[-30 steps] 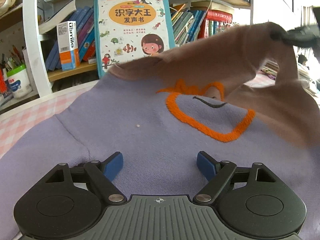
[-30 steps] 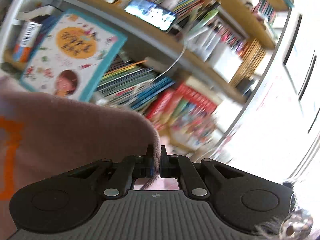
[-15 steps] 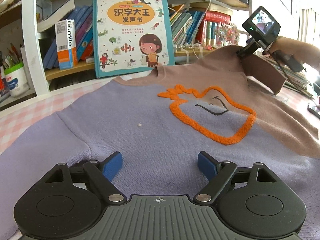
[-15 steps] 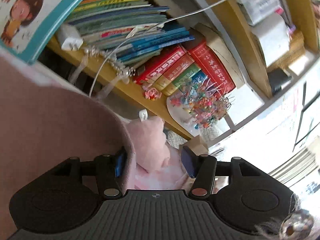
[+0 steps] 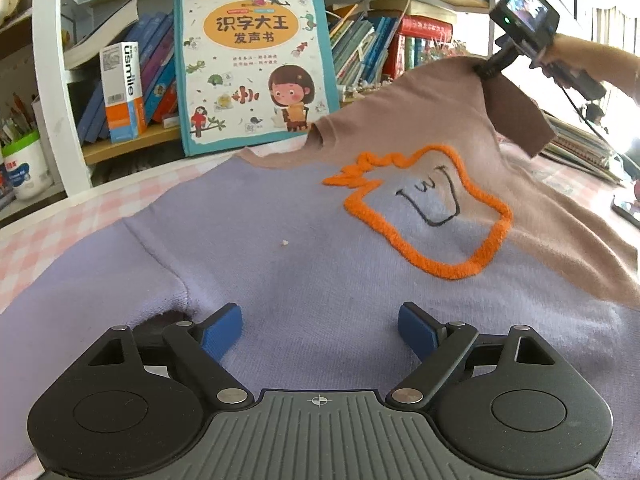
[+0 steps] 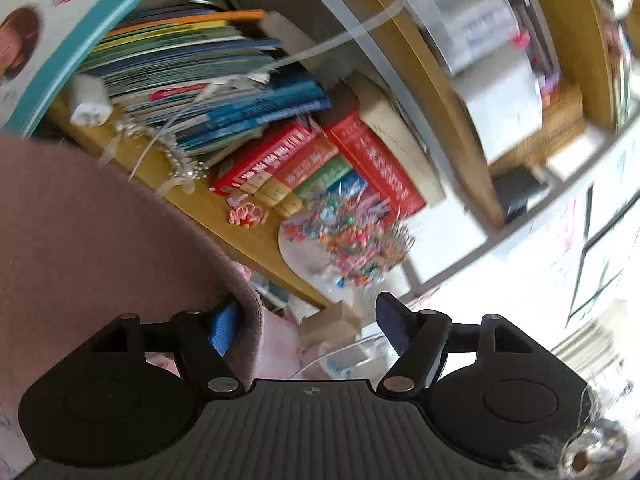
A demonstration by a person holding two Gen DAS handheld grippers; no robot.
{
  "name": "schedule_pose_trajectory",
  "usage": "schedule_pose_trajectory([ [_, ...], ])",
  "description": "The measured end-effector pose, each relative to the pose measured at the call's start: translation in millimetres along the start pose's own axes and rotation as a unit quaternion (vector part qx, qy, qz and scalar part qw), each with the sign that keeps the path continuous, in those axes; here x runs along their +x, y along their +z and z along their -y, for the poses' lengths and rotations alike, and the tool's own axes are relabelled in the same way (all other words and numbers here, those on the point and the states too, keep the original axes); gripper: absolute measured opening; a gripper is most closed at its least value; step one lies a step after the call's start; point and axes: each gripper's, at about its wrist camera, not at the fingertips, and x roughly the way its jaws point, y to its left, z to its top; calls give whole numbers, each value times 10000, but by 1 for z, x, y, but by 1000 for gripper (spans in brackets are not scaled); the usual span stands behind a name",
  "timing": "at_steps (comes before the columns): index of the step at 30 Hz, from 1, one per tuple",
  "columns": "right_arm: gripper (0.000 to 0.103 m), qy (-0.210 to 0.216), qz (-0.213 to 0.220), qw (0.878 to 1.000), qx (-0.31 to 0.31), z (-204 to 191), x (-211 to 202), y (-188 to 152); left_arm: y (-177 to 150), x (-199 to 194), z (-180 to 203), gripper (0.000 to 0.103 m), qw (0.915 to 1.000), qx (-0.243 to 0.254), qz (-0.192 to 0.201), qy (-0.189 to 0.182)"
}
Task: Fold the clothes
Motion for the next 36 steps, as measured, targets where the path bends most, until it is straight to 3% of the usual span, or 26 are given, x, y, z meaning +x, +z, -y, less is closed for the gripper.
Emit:
schedule_pose_trajectory([
  [6,68,406,-612,9918,1049,6,29,-11,1,-1,0,88,10000,0,-3,-3],
  [10,68,120,-670,9949,741,4,38,-14,2,-1,0,88,10000,-1,-11,-4],
  [13,68,45,-552,9949,837,10,38,-12,3,-1,0,89,10000,-3,-14,-4],
  [18,66,-945,-613,9903,810,20,50,-12,3,-2,1,89,10000,1,-22,4],
  [20,66,-904,-538,9878,1152,31,48,-12,3,-2,1,89,10000,3,-21,8],
  [22,66,-604,-364,9867,1464,36,37,-14,3,-2,1,89,10000,1,-12,25],
  [25,67,337,-97,9846,1714,27,9,-26,2,-5,0,89,9999,-36,44,139],
  [31,67,2225,-112,9605,1667,-15,-65,-82,0,-34,-18,88,9952,-696,391,559],
  [34,66,2693,-237,9475,1704,-32,-94,-110,-1,-42,-33,77,9900,-1030,385,884],
  [36,65,2957,-319,9353,1918,-37,-106,-125,-2,-42,-42,62,9879,-1220,328,897],
])
